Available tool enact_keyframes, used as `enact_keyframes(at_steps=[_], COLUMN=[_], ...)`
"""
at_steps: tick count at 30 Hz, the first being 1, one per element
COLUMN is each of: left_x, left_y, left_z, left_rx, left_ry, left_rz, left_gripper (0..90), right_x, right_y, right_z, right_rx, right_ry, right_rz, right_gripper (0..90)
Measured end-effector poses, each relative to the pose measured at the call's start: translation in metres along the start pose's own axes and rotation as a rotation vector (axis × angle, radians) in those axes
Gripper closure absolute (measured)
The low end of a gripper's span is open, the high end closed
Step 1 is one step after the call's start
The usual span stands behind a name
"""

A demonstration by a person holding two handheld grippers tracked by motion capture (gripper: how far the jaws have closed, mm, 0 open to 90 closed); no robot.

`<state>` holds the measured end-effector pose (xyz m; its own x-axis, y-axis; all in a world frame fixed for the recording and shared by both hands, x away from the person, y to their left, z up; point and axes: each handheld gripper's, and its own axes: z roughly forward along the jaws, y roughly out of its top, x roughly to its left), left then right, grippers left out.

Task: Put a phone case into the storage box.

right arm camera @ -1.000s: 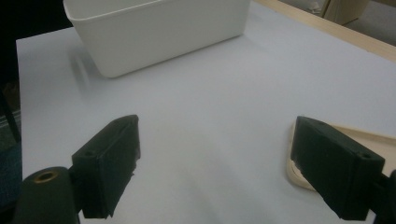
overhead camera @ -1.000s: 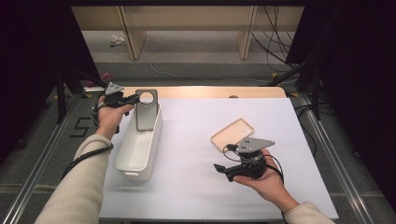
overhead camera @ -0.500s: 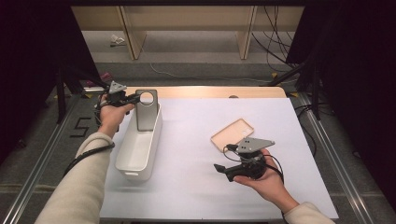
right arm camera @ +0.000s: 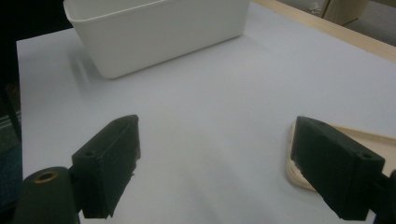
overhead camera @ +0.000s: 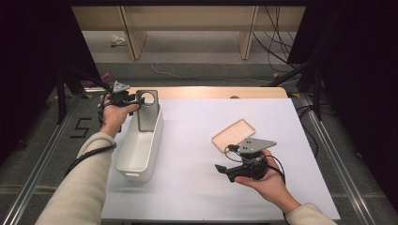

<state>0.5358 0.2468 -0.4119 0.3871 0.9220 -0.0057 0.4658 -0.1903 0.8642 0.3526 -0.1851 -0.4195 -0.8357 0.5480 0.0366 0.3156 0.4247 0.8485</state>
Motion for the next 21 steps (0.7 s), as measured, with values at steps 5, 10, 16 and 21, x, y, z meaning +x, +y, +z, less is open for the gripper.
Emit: enact_keyframes(at_steps=[5, 10, 16, 21], left_x=[0.0, -0.001, -0.007, -0.02], left_y=[0.003, 0.004, -0.005, -0.015], left_z=[-0.008, -0.024, -0.053, -0.081], left_rx=[0.009, 0.002, -0.018, -0.041], left_ry=[0.024, 0.012, -0.007, -0.047], left_rz=[-0.002, -0.038, -0.024, -0.017], left_gripper=[37.9, 23.7, 6.9, 0.0], right_x=[0.0, 0.0, -0.004, -0.007], right_y=[0.0, 0.0, 0.0, -0.001], right_z=[0.0, 0.0, -0.001, -0.001], right_rx=[0.001, 0.003, 0.006, 0.009], right_ry=[-0.001, -0.004, -0.015, -0.025], right_rz=[0.0, -0.001, 0.005, 0.009], right_gripper=[16.7, 16.6, 16.7, 16.7])
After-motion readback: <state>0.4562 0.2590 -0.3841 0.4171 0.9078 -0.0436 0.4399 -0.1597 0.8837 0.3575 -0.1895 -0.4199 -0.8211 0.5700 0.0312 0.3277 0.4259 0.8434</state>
